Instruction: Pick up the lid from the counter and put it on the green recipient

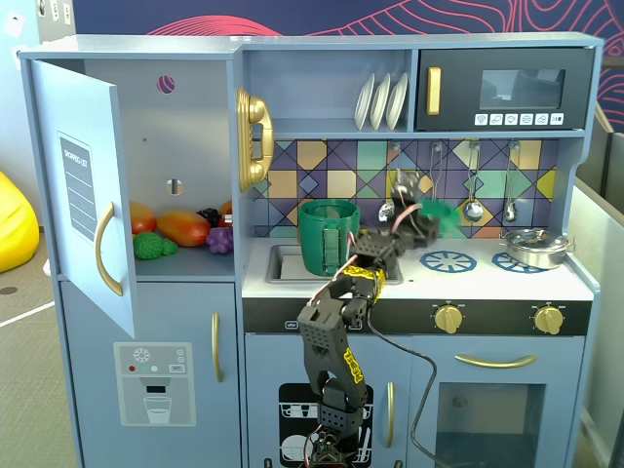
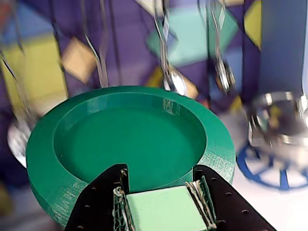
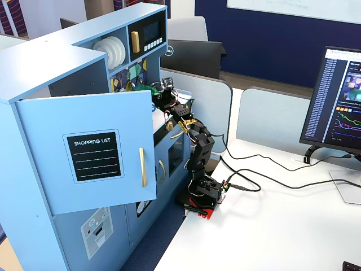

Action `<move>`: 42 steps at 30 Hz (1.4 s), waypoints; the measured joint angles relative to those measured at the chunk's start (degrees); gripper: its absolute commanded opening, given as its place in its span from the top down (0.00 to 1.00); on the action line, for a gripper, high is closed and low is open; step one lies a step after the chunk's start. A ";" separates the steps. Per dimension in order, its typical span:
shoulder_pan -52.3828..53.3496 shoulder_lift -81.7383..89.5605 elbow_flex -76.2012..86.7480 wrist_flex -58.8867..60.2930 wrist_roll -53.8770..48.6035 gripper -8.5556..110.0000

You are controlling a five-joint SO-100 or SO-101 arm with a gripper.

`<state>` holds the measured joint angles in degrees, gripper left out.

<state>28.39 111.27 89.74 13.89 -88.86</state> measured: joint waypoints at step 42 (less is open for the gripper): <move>-25.84 -3.69 -18.02 18.54 -6.77 0.93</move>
<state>2.55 107.58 71.72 32.43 -95.62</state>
